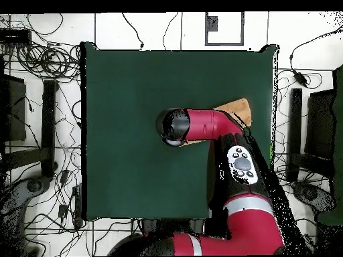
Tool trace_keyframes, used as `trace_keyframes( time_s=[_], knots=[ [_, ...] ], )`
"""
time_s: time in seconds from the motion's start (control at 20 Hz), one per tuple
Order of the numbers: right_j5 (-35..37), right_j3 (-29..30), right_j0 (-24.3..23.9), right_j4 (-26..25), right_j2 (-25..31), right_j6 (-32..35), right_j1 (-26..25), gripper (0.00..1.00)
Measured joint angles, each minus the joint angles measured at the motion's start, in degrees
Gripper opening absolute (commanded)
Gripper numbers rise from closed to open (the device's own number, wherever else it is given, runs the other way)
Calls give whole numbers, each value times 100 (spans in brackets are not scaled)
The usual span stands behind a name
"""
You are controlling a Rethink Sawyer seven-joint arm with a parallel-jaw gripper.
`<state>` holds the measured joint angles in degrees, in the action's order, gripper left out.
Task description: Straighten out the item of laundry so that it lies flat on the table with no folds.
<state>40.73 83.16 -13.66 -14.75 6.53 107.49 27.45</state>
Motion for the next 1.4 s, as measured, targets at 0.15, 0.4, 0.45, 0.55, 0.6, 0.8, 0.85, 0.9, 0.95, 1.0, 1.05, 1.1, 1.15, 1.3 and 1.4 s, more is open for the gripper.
trace_keyframes(
  time_s=[0.15,0.4,0.45,0.55,0.6,0.8,0.85,0.9,0.95,1.0,1.05,1.1,1.15,1.3,1.4],
  knots=[
    [68,30,0,-2,0,0,58,0],
    [106,76,1,-4,0,0,131,0],
    [106,82,1,-6,0,0,132,0],
    [106,86,1,-8,0,0,131,0],
    [106,88,1,-9,0,0,131,0],
    [109,99,1,-9,0,0,132,0],
    [128,104,1,-8,1,0,134,0],
    [136,105,1,-8,2,0,136,0],
    [155,108,1,-7,5,0,140,0],
    [175,110,1,-6,7,0,144,0],
    [203,115,1,-1,9,0,153,0],
    [246,123,1,6,12,0,170,0],
    [285,134,1,14,15,0,192,0],
    [391,170,1,34,22,0,255,0],
    [503,223,-2,67,29,0,317,0]
  ],
)
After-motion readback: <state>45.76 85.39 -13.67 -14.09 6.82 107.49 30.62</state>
